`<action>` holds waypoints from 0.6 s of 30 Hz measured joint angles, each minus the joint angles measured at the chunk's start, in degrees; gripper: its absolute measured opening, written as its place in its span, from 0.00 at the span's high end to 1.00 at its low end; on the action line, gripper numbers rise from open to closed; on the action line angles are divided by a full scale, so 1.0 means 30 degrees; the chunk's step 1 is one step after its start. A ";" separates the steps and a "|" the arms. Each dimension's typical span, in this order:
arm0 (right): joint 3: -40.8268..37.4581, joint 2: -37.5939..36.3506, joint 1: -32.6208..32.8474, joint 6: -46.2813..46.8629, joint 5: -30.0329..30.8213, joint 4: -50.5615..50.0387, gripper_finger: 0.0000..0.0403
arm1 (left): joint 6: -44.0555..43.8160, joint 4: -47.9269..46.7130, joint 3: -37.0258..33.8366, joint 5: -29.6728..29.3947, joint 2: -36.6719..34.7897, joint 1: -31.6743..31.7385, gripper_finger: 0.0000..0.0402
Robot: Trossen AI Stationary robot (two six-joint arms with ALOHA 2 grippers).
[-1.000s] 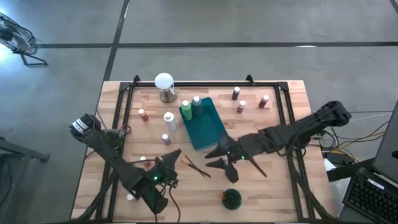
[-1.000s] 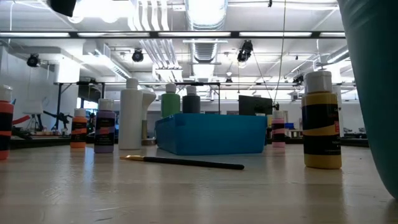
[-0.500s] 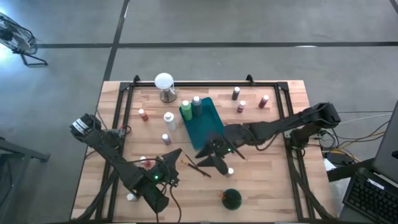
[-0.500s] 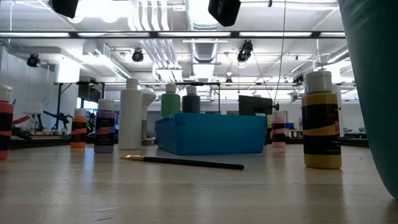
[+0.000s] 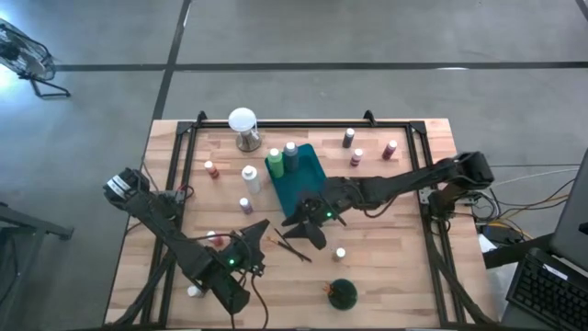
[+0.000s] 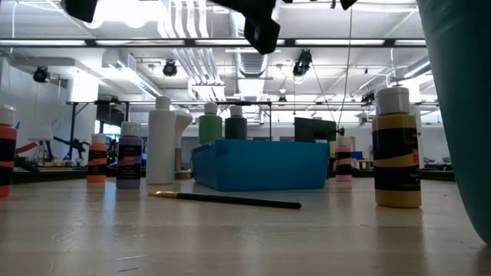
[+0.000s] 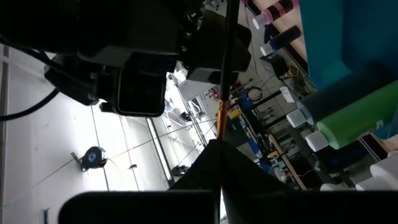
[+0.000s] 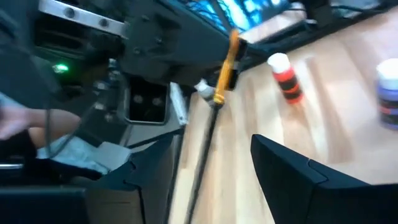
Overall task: Pick & Place Paint Supplies
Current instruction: Put the gold paint brush into the green cup
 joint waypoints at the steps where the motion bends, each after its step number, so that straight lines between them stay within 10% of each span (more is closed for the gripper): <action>1: 0.0000 0.0141 -0.0032 0.0174 -0.0329 0.0520 0.48 | 0.0031 0.0024 0.0000 0.0112 0.0000 0.0014 1.00; 18: 0.0475 0.0946 -0.0099 0.0291 -0.0689 0.1437 0.58 | 0.0430 0.0075 0.0000 0.0606 0.0000 0.0361 1.00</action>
